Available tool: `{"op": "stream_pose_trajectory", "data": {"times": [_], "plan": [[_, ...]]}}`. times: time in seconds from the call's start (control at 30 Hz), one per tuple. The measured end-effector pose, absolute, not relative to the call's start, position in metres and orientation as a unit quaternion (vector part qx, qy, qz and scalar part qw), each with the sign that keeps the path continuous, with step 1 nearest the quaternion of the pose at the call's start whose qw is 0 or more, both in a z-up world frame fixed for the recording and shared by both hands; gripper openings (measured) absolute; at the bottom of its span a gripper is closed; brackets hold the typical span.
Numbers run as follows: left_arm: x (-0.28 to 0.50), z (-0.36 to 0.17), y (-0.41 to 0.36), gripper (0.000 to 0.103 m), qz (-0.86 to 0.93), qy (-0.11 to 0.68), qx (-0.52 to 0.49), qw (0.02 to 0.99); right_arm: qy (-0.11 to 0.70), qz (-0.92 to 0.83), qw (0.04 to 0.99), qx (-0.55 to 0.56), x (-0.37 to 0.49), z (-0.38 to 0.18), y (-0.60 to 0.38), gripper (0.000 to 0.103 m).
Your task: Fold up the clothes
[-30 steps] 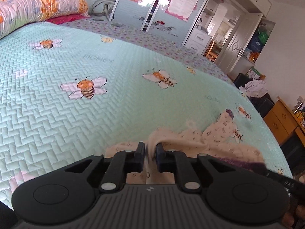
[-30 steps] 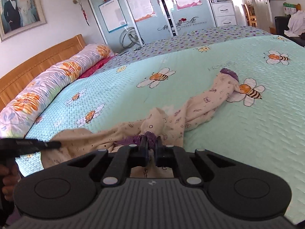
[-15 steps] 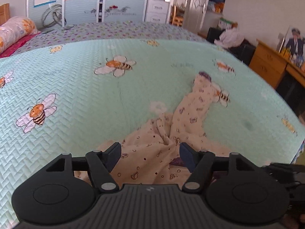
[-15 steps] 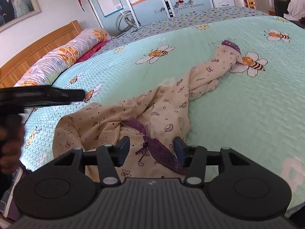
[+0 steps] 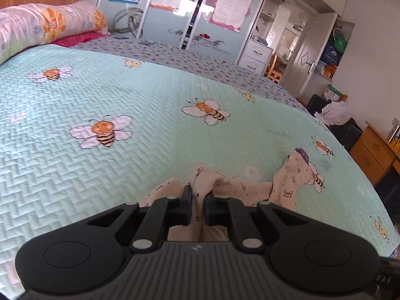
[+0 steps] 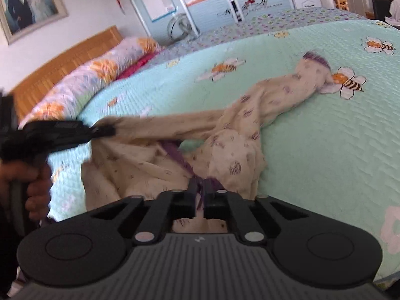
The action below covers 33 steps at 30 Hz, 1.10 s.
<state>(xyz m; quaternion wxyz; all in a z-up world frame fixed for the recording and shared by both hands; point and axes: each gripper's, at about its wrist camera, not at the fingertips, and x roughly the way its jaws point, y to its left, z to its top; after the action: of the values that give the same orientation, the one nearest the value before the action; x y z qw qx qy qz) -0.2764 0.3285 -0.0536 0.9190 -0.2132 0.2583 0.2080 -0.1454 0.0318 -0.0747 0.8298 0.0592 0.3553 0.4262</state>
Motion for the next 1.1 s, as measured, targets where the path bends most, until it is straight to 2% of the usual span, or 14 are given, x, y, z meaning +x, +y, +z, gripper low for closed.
{"op": "stream_pose_trajectory", "data": {"times": [0.03, 0.07, 0.3, 0.33, 0.4, 0.43, 0.47, 0.57, 0.7, 0.73, 0.77, 0.8, 1.0, 1.1], "plan": [[-0.284, -0.056, 0.33, 0.01, 0.217, 0.261, -0.214, 0.916, 0.348, 0.423, 0.834, 0.068, -0.145, -0.071, 0.03, 0.058], [-0.292, -0.059, 0.332, 0.01, 0.226, 0.263, -0.214, 0.913, 0.338, 0.417, 0.841, 0.069, -0.144, -0.068, 0.03, 0.066], [-0.306, -0.06, 0.334, 0.012, 0.216, 0.259, -0.237, 0.911, 0.371, 0.389, 0.841, 0.061, -0.118, -0.076, 0.051, 0.067], [-0.302, -0.054, 0.331, 0.018, 0.209, 0.255, -0.225, 0.917, 0.38, 0.387, 0.838, 0.064, -0.113, -0.079, 0.055, 0.067], [-0.293, -0.042, 0.324, 0.039, 0.195, 0.247, -0.203, 0.927, 0.396, 0.381, 0.832, 0.075, -0.101, -0.085, 0.064, 0.067], [-0.289, -0.036, 0.321, 0.058, 0.188, 0.243, -0.192, 0.932, 0.402, 0.379, 0.83, 0.08, -0.094, -0.088, 0.069, 0.067], [-0.281, -0.035, 0.318, 0.067, 0.183, 0.251, -0.178, 0.934, 0.407, 0.379, 0.827, 0.083, -0.087, -0.091, 0.076, 0.069], [-0.248, -0.056, 0.317, 0.068, 0.162, 0.298, -0.163, 0.927, 0.433, 0.38, 0.814, 0.073, -0.066, -0.104, 0.106, 0.072], [-0.204, -0.101, 0.32, 0.064, 0.168, 0.383, -0.148, 0.896, 0.47, 0.375, 0.798, 0.033, -0.049, -0.13, 0.144, 0.066], [-0.199, -0.111, 0.322, 0.045, 0.175, 0.389, -0.146, 0.893, 0.476, 0.374, 0.796, 0.02, -0.048, -0.135, 0.149, 0.048], [-0.2, -0.114, 0.325, 0.02, 0.184, 0.383, -0.152, 0.892, 0.473, 0.371, 0.799, 0.006, -0.05, -0.135, 0.15, 0.02], [-0.207, -0.11, 0.329, 0.016, 0.191, 0.366, -0.169, 0.895, 0.473, 0.373, 0.798, 0.007, -0.05, -0.132, 0.146, 0.009], [-0.262, -0.05, 0.349, 0.014, 0.227, 0.23, -0.223, 0.92, 0.333, 0.33, 0.869, 0.159, -0.055, -0.058, 0.038, 0.01], [-0.283, -0.043, 0.346, 0.017, 0.222, 0.21, -0.239, 0.922, 0.315, 0.318, 0.878, 0.172, -0.063, -0.046, -0.001, 0.015]]}}
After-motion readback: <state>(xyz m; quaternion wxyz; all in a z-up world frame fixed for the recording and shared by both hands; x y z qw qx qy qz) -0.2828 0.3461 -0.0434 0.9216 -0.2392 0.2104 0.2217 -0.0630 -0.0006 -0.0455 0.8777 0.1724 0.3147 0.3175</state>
